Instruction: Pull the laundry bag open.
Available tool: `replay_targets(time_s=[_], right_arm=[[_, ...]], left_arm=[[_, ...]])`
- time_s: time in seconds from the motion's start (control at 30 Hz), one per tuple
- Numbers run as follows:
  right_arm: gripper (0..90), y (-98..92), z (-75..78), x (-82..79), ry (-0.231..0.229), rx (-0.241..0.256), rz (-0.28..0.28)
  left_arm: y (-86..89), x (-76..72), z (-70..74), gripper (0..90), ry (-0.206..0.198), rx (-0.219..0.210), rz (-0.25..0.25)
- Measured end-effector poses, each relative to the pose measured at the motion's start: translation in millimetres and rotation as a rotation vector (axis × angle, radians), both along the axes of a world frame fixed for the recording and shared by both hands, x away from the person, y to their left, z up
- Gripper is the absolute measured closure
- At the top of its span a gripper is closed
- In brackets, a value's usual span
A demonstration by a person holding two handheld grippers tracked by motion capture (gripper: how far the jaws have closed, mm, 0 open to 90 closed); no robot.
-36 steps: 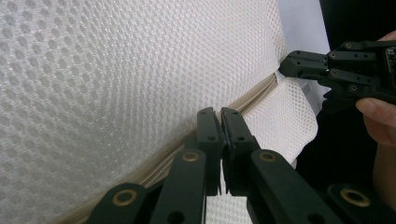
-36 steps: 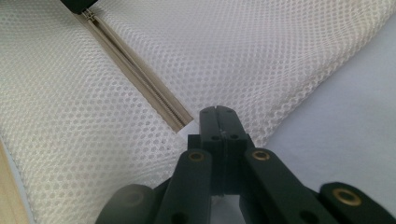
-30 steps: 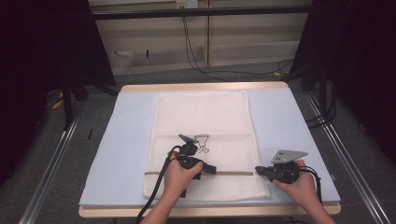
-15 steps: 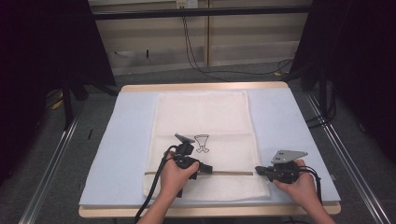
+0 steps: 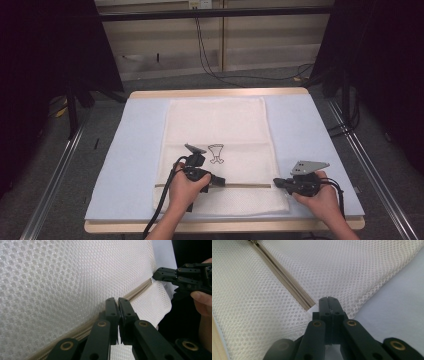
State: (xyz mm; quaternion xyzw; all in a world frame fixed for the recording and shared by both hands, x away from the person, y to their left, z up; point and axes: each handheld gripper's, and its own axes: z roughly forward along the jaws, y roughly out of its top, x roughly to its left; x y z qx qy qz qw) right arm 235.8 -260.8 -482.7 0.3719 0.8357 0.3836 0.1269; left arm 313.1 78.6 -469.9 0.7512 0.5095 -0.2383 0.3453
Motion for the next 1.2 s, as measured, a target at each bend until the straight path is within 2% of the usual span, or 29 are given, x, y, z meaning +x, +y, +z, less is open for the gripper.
replay_targets(time_s=[0.03,0.13,0.2,0.3,0.33,0.6,0.67,0.7,0.87,1.2], right_arm=[[90.0,0.0,0.0,0.0,0.0,0.0,0.0],[90.0,-0.1,0.1,0.0,0.0,-0.002,-0.001],[90.0,-0.2,0.1,0.1,0.002,-0.002,-0.001],[90.0,-0.2,0.1,0.0,0.002,0.0,-0.004],[90.0,-0.3,0.0,0.1,0.002,0.0,-0.003],[90.0,-0.2,-0.2,0.2,0.004,0.005,-0.003],[90.0,-0.3,-0.1,0.1,0.007,0.006,-0.003],[90.0,-0.3,-0.1,0.2,0.005,0.006,-0.004],[90.0,-0.2,0.0,0.2,0.005,0.005,-0.004],[90.0,-0.2,0.0,0.4,0.006,0.005,-0.003]], left_arm=[[1.3,0.8,-0.1,87.3,0.002,-0.011,-0.015],[2.3,0.5,0.4,87.3,-0.005,0.001,-0.01],[3.4,0.8,0.6,87.3,0.001,-0.008,-0.014],[4.1,0.8,0.4,87.3,-0.007,0.004,0.001],[4.8,1.0,0.2,87.3,0.002,-0.01,-0.001],[13.1,1.3,0.9,87.4,-0.007,-0.001,0.005],[14.4,1.0,1.1,87.4,0.0,-0.014,0.017],[16.2,1.4,1.4,87.4,-0.003,-0.002,0.01],[18.6,1.5,2.1,87.4,0.007,-0.01,0.019],[22.4,1.2,0.8,87.4,-0.005,-0.013,0.019]])
